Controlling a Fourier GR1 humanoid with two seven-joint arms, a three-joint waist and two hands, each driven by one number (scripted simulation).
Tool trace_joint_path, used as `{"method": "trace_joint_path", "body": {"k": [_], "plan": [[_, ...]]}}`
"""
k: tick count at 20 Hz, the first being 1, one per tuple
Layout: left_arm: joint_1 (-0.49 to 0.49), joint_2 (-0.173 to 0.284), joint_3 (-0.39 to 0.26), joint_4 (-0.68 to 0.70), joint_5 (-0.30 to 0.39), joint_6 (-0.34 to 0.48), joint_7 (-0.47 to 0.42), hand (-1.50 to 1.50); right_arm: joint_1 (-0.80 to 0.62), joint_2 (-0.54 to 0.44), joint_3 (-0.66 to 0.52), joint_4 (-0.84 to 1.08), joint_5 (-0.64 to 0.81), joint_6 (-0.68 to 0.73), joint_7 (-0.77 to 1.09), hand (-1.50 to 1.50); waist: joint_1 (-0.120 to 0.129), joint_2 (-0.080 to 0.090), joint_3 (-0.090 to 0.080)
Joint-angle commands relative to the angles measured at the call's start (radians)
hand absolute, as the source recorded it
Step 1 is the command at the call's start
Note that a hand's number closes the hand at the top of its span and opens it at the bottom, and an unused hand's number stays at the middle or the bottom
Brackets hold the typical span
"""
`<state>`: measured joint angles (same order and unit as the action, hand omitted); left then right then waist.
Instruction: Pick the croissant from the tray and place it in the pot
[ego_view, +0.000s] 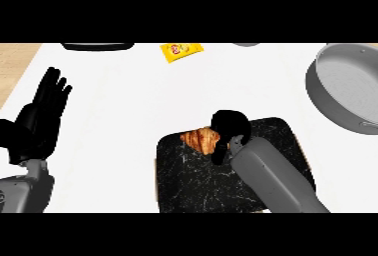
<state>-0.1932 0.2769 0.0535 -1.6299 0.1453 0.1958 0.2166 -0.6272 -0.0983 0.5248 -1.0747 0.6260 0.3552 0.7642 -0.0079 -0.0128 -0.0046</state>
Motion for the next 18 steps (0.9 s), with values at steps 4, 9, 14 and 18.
{"method": "trace_joint_path", "body": {"k": [4, 9, 14, 18], "plan": [[0.016, 0.017, 0.024, -0.033, 0.015, -0.009, 0.030, 0.00, 0.212, -0.159, 0.044, -0.305, -0.016, -0.085, -0.350, 1.50, -0.012, 0.006, 0.006], [0.069, 0.002, 0.020, -0.071, 0.017, -0.034, 0.012, 0.00, 0.330, -0.208, 0.015, -0.569, 0.009, -0.085, -0.274, 1.50, -0.003, 0.007, 0.004], [0.051, -0.019, 0.006, -0.027, -0.015, -0.006, -0.003, 0.00, 0.339, -0.218, -0.145, -0.675, 0.031, -0.287, -0.290, 1.50, -0.019, 0.005, 0.005], [0.065, 0.001, 0.039, -0.028, 0.014, -0.029, -0.001, 0.00, 0.353, -0.212, -0.248, -0.830, 0.053, -0.381, -0.227, 1.50, -0.020, 0.003, 0.005]]}}
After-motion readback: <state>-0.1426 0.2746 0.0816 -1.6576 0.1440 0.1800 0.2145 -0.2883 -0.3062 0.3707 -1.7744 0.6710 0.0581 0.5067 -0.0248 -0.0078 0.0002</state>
